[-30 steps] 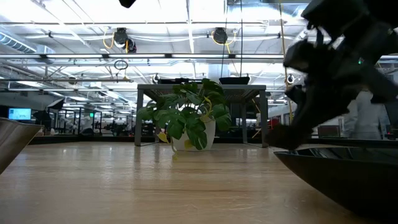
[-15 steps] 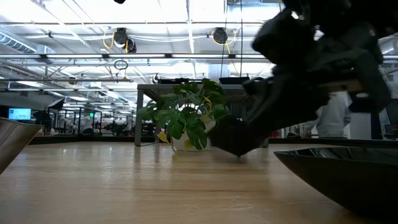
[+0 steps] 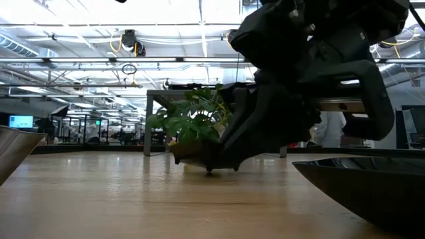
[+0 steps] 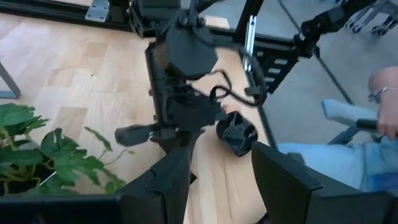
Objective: Pick & Place Mini shaped plates
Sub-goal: Stack the black square plate on top of the other black square plate on the shelf
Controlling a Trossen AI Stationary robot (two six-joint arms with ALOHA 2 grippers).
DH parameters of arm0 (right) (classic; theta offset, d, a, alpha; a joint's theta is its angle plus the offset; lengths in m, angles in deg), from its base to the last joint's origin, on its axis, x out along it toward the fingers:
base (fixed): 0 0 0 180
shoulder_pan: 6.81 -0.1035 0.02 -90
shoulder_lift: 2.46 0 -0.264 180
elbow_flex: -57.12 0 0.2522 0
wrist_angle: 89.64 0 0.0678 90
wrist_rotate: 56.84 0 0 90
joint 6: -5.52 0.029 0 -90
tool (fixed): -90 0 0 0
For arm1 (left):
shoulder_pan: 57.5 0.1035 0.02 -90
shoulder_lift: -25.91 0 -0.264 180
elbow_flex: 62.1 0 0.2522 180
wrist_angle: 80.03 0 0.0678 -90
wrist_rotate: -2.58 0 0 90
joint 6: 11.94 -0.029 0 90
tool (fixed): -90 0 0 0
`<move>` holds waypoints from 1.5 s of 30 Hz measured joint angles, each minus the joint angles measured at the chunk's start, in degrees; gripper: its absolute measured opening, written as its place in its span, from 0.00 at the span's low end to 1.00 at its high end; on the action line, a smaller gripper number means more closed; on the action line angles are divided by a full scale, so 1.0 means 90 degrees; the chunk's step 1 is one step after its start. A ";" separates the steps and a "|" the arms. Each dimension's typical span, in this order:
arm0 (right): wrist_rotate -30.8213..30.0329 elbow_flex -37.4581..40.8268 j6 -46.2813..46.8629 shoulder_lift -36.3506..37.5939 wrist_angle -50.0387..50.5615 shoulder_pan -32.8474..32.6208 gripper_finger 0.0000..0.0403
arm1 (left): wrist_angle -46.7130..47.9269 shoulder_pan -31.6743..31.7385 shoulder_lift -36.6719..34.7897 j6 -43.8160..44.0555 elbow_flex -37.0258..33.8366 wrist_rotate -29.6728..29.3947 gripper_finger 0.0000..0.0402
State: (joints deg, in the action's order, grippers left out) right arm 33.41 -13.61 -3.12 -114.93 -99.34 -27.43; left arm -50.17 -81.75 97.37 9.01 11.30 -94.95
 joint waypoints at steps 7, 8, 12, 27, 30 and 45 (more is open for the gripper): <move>-0.0011 -0.0004 0.0018 0.0141 0.0030 0.0000 0.28 | 0.0281 0.0000 0.0258 -0.0370 -0.0002 -0.0017 0.44; -0.0012 -0.0005 0.0018 0.0208 0.0085 0.0000 0.31 | 0.0286 -0.0001 0.0329 -0.0445 -0.0002 -0.0014 0.44; -0.0014 -0.0005 0.0045 0.0710 0.0750 -0.0002 0.38 | 0.0283 -0.0019 0.0753 -0.0975 -0.0002 -0.0014 0.44; -0.1387 0.0488 0.0566 0.3445 0.3302 -0.0012 0.38 | -0.0088 -0.0067 0.2811 -0.3186 -0.0005 0.0005 0.44; -0.1407 0.1049 0.0780 0.4146 0.3211 -0.0012 0.38 | -0.0189 -0.0116 0.3187 -0.3677 -0.0007 0.0007 0.44; -0.1906 0.4715 0.1079 0.7051 -0.0405 -0.0012 0.36 | -0.1508 -0.0146 0.4262 -0.5063 -0.0002 -0.0605 0.44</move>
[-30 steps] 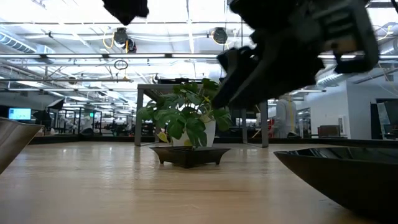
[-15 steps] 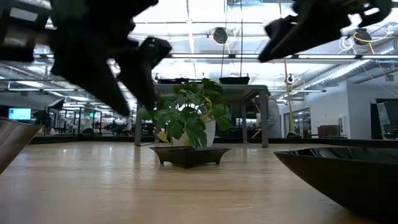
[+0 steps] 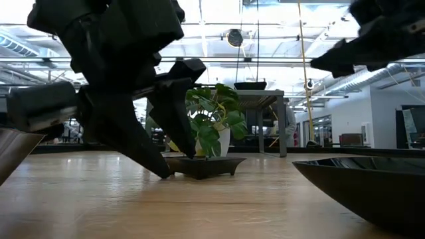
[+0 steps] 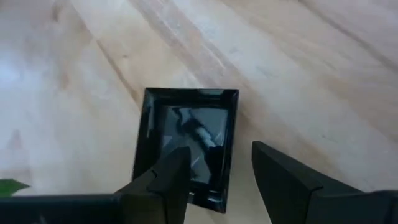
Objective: Pick & Place Mini shaped plates
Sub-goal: Stack the black square plate on top of the other black square plate on the shelf
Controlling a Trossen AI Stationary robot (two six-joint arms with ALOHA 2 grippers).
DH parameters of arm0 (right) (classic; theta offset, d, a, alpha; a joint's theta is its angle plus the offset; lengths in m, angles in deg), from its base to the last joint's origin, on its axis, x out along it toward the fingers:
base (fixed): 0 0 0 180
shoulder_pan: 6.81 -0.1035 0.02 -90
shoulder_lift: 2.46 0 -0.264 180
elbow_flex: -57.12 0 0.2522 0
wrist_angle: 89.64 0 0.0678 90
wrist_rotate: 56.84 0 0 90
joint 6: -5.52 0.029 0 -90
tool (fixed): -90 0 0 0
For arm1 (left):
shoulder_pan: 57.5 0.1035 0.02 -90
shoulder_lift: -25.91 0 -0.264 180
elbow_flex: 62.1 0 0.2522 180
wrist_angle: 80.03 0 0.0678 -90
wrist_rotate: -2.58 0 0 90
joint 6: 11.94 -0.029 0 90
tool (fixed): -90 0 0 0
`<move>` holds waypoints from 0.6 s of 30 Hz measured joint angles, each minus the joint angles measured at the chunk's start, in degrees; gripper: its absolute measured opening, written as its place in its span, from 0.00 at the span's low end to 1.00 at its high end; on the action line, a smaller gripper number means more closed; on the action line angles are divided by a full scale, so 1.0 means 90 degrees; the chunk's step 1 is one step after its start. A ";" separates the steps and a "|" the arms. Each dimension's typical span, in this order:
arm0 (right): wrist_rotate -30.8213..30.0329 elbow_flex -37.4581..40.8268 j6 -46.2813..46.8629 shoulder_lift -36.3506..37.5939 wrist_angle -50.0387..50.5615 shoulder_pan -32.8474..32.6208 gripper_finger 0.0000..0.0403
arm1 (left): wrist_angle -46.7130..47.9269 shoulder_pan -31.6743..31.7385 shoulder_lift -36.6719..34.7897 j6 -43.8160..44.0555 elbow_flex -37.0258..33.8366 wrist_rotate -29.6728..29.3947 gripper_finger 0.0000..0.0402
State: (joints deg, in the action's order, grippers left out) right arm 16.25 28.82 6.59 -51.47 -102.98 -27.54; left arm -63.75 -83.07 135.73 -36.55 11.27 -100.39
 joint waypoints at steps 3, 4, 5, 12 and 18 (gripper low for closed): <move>0.0000 0.0670 -0.0060 0.0313 -0.1112 -0.0002 0.36 | 0.0001 -0.0003 0.0035 -0.0079 0.0005 -0.0371 0.44; -0.0002 0.0867 -0.0053 0.0396 -0.1419 -0.0002 0.36 | 0.0018 -0.0007 0.0035 -0.0089 0.0005 -0.0494 0.44; -0.0008 0.1015 -0.0032 0.0451 -0.1693 0.0000 0.36 | 0.0027 -0.0003 0.0039 -0.0084 0.0005 -0.0553 0.44; -0.0299 0.1381 -0.0028 0.0659 -0.2062 0.0000 0.36 | 0.0088 0.0000 0.0042 -0.0085 0.0005 -0.0570 0.37; -0.0294 0.1390 -0.0044 0.0669 -0.2062 0.0000 0.36 | 0.0159 0.0007 0.0054 -0.0064 0.0000 -0.0541 0.15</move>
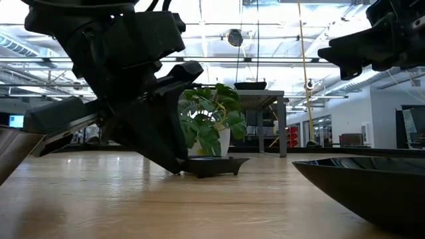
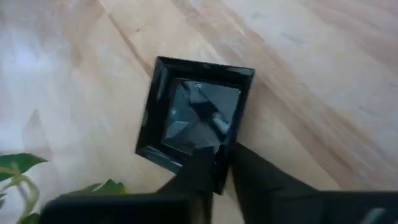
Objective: Pick & Place Mini shaped plates
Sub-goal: Stack the black square plate on top of the other black square plate on the shelf
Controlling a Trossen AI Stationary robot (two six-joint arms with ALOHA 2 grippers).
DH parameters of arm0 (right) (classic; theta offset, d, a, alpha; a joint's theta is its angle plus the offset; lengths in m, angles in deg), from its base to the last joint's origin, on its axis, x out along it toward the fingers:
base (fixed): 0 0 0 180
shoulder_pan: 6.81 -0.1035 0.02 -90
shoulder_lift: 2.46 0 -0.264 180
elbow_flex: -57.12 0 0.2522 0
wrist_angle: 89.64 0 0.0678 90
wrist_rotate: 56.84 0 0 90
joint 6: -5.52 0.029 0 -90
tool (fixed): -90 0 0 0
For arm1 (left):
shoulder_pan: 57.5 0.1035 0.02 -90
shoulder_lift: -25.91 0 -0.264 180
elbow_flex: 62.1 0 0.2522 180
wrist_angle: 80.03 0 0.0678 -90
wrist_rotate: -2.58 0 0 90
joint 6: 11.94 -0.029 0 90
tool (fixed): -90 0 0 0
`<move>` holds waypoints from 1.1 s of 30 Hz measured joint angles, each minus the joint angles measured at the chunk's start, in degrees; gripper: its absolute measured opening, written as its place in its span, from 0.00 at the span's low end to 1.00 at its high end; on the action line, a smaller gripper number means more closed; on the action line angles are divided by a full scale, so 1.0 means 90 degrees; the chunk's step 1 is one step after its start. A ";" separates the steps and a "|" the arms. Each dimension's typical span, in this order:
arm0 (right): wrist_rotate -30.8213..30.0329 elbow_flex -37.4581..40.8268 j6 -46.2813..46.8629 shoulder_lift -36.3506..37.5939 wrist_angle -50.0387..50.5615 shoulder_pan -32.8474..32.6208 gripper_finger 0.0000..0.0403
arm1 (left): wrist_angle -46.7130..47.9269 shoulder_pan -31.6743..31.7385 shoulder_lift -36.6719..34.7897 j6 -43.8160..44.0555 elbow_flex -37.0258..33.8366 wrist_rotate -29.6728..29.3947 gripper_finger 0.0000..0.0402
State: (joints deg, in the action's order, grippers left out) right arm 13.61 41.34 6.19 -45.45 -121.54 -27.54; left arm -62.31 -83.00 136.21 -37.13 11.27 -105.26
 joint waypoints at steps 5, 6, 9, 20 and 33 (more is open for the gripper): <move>0.0005 0.0005 0.0066 0.0003 -0.0022 0.0000 0.36 | -0.0003 0.0015 -0.0002 0.0041 0.0000 0.0325 0.03; 0.0005 0.0007 0.0141 0.0003 -0.0031 0.0000 0.36 | -0.0003 0.0008 -0.0002 -0.0006 0.0000 0.0334 0.03; -0.0020 0.0012 0.0336 0.0003 -0.0040 0.0000 0.36 | 0.0027 -0.0047 -0.0048 -0.0233 -0.0002 0.0346 0.04; 0.0001 0.0017 0.0352 0.0003 0.0119 0.0000 0.35 | -0.0367 -0.0092 -0.0995 -0.0235 -0.0005 -0.0272 0.02; 0.0008 0.0017 0.0703 0.0001 0.0573 0.0000 0.35 | -0.0405 0.0822 -0.3011 -0.0360 -0.0005 -0.2625 0.02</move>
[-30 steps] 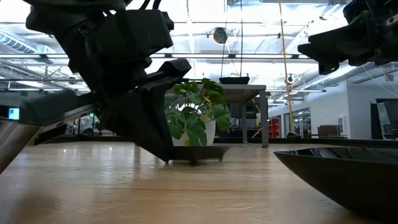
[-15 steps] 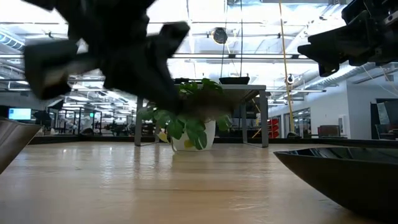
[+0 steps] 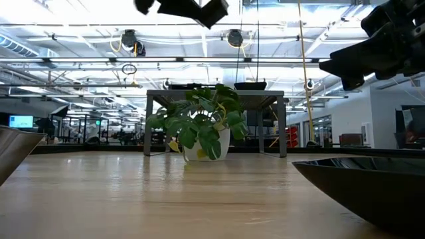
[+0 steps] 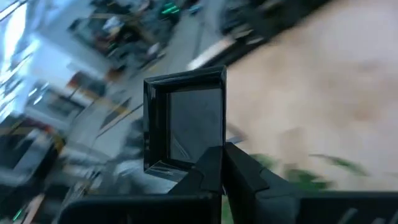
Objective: Pick & Place Mini shaped plates
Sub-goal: Stack the black square plate on top of the other black square plate on the shelf
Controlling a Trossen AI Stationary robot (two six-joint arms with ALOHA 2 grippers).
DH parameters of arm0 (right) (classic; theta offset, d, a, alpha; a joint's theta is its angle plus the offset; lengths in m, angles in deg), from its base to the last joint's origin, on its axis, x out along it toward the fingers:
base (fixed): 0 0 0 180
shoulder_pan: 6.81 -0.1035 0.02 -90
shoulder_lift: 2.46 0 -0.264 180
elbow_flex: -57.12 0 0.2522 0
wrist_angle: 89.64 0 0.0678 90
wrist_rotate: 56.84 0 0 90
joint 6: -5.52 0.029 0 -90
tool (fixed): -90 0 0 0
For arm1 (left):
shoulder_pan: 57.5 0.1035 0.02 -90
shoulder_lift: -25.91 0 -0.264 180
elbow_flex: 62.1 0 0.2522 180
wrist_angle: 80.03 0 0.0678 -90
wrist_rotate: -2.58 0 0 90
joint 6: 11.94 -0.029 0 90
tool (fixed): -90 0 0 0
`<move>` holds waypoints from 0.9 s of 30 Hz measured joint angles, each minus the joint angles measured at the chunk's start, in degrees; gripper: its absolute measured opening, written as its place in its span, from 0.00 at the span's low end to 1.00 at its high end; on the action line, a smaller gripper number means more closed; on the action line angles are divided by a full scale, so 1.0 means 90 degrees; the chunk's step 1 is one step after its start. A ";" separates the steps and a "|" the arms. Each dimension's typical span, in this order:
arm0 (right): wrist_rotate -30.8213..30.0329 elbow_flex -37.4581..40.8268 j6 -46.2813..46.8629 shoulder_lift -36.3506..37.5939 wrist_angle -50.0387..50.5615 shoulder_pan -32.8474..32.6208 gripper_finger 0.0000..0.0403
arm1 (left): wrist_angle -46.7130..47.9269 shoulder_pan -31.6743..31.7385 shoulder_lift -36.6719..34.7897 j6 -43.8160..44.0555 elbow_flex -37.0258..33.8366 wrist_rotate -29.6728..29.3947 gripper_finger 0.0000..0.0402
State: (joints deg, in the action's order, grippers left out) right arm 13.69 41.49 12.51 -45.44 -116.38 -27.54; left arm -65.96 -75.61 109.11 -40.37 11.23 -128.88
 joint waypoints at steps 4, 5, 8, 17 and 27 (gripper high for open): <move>0.0001 0.0000 -0.0434 0.0002 -0.0023 0.0000 0.36 | 0.0128 0.0833 -0.0303 -0.0041 0.0002 0.0029 0.03; 0.0001 0.0000 -0.0543 0.0000 -0.0029 0.0000 0.36 | 0.0170 0.1068 -0.0311 -0.0029 0.0007 0.0067 0.02; 0.0004 0.0000 -0.0621 0.0000 -0.0045 0.0000 0.36 | 0.0353 0.1774 -0.0302 0.0136 0.0005 0.0338 0.01; 0.0006 0.0002 -0.0638 0.0000 -0.0045 0.0000 0.36 | 0.0918 0.3257 -0.0241 0.0496 0.0007 0.0993 0.01; 0.0008 0.0002 -0.0640 0.0000 -0.0045 0.0000 0.36 | 0.1599 0.3869 -0.0229 0.0992 0.0007 0.1353 0.01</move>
State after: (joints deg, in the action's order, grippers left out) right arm 13.76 41.51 6.75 -45.44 -116.79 -27.54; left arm -51.57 -40.79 107.06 -31.44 11.30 -116.71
